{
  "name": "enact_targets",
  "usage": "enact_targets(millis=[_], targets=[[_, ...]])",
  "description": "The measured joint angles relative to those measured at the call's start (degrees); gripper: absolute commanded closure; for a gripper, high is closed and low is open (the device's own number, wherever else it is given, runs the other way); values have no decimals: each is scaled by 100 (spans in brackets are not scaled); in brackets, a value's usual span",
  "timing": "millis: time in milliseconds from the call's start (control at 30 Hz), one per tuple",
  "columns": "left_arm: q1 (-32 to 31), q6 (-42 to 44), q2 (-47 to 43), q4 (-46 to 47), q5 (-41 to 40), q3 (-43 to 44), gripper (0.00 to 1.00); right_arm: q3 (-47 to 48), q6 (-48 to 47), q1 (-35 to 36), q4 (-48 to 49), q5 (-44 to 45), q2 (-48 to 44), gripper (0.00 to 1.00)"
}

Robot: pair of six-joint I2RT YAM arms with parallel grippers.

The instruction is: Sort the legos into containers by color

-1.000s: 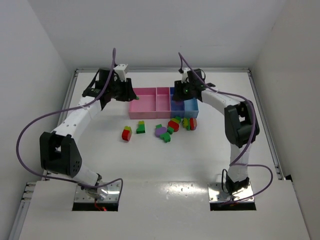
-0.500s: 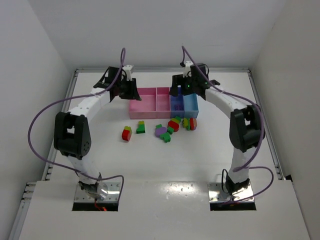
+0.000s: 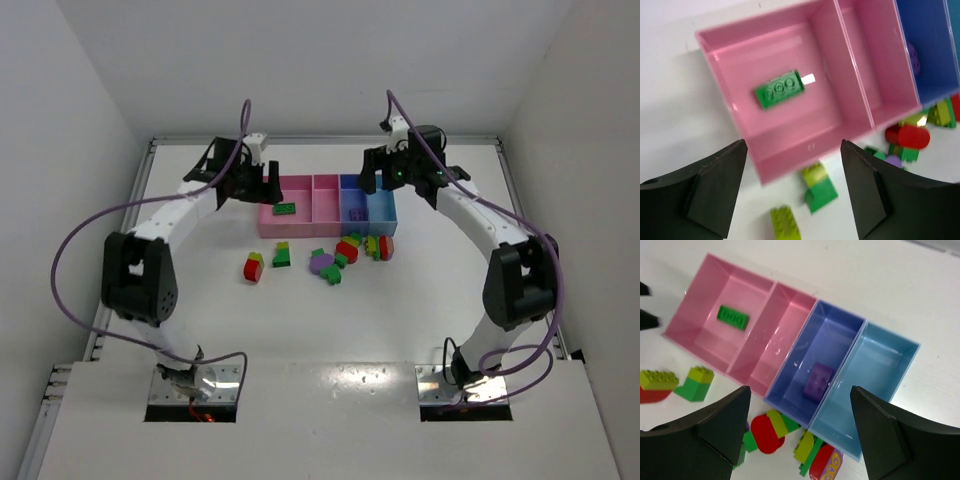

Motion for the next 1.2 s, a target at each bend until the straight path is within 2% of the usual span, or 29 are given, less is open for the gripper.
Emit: enact_targets(millis=[167, 300, 400, 667, 967, 1200], targets=[[-153, 612, -1768, -551, -426, -1093, 28, -111, -138, -4, -109, -133, 2, 19], [-55, 1130, -2391, -1300, -654, -1279, 39, -111, -181, -33, -109, -249, 9, 19], [90, 1386, -2376, -1770, -702, -1460, 44, -111, -184, -52, -111, -262, 13, 19], [92, 1421, -2321, -2527, -417, -2028, 46, -111, -197, -79, -107, -361, 15, 19], [-348, 927, -2050, -2339, -243, -2131, 38, -184, -264, -79, -87, -363, 15, 19], [-378, 518, -1834, -2291, -632, -2238, 37, -243, -321, -160, -96, -363, 15, 19]])
